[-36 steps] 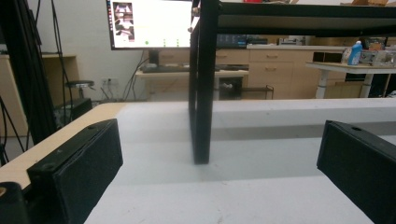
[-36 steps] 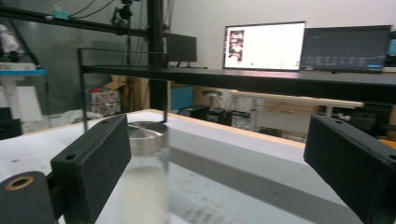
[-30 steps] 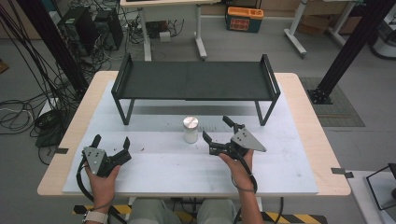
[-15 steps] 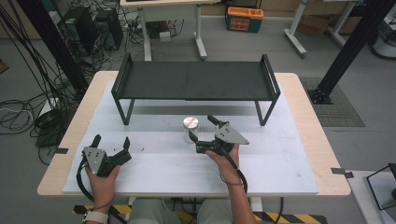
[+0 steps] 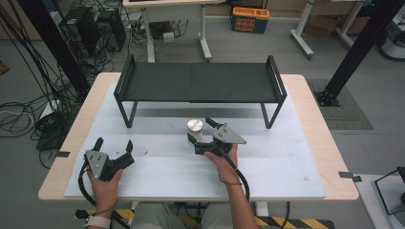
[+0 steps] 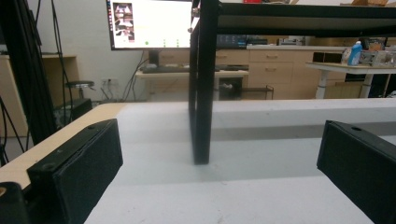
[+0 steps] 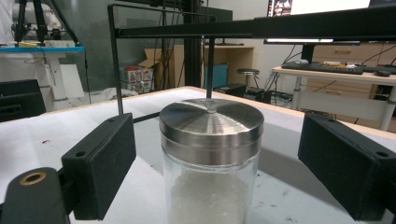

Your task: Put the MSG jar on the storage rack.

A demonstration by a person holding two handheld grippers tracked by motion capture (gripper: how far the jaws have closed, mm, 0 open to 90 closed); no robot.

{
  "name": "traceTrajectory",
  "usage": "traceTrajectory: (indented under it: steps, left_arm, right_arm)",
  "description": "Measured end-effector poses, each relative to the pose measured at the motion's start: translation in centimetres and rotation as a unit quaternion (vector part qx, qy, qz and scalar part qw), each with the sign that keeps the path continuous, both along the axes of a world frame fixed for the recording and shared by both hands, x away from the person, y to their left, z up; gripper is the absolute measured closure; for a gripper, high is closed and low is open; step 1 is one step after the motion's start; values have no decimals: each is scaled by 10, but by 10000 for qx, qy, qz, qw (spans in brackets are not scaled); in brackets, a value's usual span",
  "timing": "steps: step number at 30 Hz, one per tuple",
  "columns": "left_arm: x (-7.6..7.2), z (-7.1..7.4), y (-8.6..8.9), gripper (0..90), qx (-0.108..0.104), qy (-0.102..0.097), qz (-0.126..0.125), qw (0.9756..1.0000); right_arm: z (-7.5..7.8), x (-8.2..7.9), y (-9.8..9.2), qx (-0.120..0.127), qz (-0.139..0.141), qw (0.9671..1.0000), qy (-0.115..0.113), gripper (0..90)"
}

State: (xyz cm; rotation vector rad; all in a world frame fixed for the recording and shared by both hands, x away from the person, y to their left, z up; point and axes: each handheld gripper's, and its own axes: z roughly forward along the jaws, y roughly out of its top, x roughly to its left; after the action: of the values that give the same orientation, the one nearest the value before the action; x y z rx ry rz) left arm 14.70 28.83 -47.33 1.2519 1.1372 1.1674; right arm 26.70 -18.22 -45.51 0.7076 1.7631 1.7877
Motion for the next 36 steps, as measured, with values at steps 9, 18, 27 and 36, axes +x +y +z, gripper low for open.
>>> traceTrajectory:
  steps: [9,18,27,36]
  left_arm:
    - [0,0,0,4,-5,-4,-2,10000]
    - [0,0,0,4,-3,-5,0,10000]
    - [0,0,0,4,-4,-11,-3,10000]
    - [0,0,0,4,-7,-13,-5,10000]
  right_arm:
    - [-3,6,5,-39,47,10000,49,185]
    - [-3,11,9,-147,83,9998,78,249]
    - [-2,11,10,-171,35,9998,128,327]
    - [-1,12,11,-262,91,9996,87,416]
